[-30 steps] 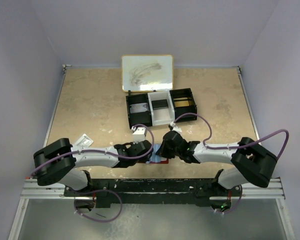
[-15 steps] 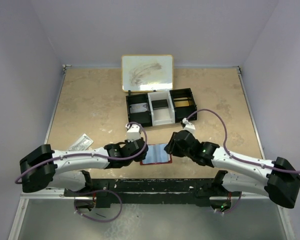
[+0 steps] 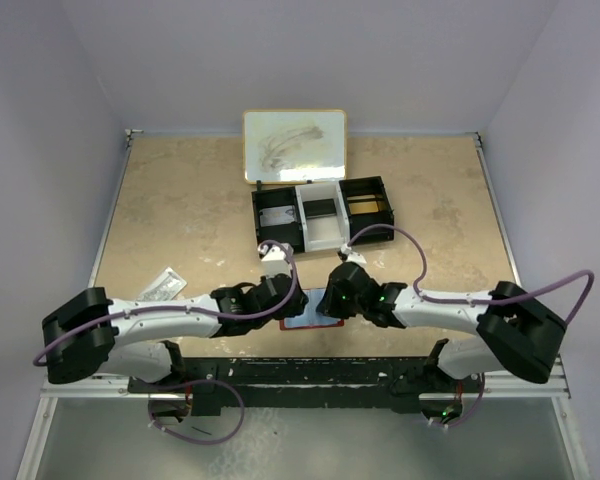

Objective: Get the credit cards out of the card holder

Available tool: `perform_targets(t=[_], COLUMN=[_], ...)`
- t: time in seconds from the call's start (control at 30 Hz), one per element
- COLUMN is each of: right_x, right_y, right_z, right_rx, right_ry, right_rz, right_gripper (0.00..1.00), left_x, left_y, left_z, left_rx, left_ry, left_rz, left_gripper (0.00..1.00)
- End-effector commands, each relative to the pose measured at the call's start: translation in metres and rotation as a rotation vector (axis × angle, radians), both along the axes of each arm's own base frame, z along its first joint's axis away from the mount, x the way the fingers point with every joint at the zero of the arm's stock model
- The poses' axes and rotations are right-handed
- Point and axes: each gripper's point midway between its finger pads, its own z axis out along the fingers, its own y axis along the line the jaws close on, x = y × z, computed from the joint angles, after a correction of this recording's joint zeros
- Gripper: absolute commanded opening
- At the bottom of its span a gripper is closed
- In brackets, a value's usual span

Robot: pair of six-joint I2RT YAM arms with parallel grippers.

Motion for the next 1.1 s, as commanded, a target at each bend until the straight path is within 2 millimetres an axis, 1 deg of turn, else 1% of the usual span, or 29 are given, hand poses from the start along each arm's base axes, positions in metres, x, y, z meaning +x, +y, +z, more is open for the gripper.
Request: perform_targets(t=[0.0,0.07,0.13,0.17,0.23,0.27,0.33,0.4,0.5,0.57,0.6,0.63,0.67,0.73,0.8,0.87,0.9,0.97,1.03,1.07], right_x=[-0.003,-0.006,-0.004,-0.002,0.004,0.008,0.017,0.028,0.039,0.046,0.05,0.054,0.059,0.068,0.076,0.086,0.091,0.101,0.111,0.117], right_y=[-0.021,-0.024,-0.021,-0.019,-0.018,-0.02,-0.024,-0.032,-0.043,-0.047,-0.048,-0.053,-0.06,-0.075,-0.089,-0.106,-0.114,-0.131,-0.153,-0.165], right_z=[-0.03,-0.033,-0.025,-0.018,-0.001,0.009,0.032,0.055,0.088,0.108,0.121,0.131,0.139,0.154,0.168,0.178,0.182,0.189,0.191,0.192], right_rx=[-0.077,-0.098,-0.085,-0.074,-0.057,-0.057,-0.057,-0.066,-0.076,-0.087,-0.095,-0.112,-0.135,-0.189,-0.236,-0.276,-0.291,-0.303,-0.282,-0.256], right_ry=[0.059,0.066,0.043,0.02,-0.031,-0.059,-0.13,-0.207,-0.316,-0.386,-0.428,-0.46,-0.486,-0.547,-0.606,-0.656,-0.681,-0.72,-0.745,-0.753], right_rz=[-0.08,-0.073,-0.051,-0.038,-0.031,-0.039,-0.057,-0.089,-0.116,-0.111,-0.108,-0.12,-0.151,-0.201,-0.248,-0.304,-0.327,-0.385,-0.446,-0.473], right_gripper=[0.19,0.19,0.2,0.24,0.27,0.28,0.32,0.37,0.48,0.56,0.58,0.62,0.7,0.81,0.89,0.93,0.93,0.93,0.93,0.93], left_x=[-0.003,-0.005,-0.005,-0.004,-0.005,-0.003,-0.002,0.0,0.005,0.008,0.009,0.01,0.012,0.016,0.021,0.027,0.031,0.041,0.053,0.06], left_y=[-0.018,-0.013,-0.002,0.009,0.032,0.038,0.042,0.043,0.04,0.035,0.033,0.032,0.032,0.037,0.049,0.068,0.079,0.106,0.138,0.152], left_z=[-0.008,-0.025,-0.044,-0.057,-0.072,-0.073,-0.068,-0.059,-0.036,-0.016,-0.005,0.009,0.022,0.047,0.069,0.086,0.093,0.107,0.113,0.113], left_rx=[-0.039,0.005,0.076,0.139,0.248,0.273,0.271,0.256,0.22,0.157,0.116,0.071,0.035,-0.002,0.02,0.101,0.153,0.272,0.401,0.435], left_ry=[0.02,0.041,0.06,0.071,0.085,0.079,0.066,0.048,0.014,-0.01,-0.028,-0.05,-0.077,-0.126,-0.179,-0.231,-0.26,-0.311,-0.313,-0.29], left_rz=[-0.035,-0.029,-0.002,0.026,0.074,0.093,0.103,0.107,0.116,0.126,0.128,0.13,0.133,0.143,0.164,0.197,0.222,0.3,0.367,0.389], left_gripper=[0.22,0.21,0.21,0.21,0.19,0.18,0.17,0.17,0.21,0.3,0.34,0.38,0.44,0.53,0.6,0.65,0.68,0.72,0.74,0.75])
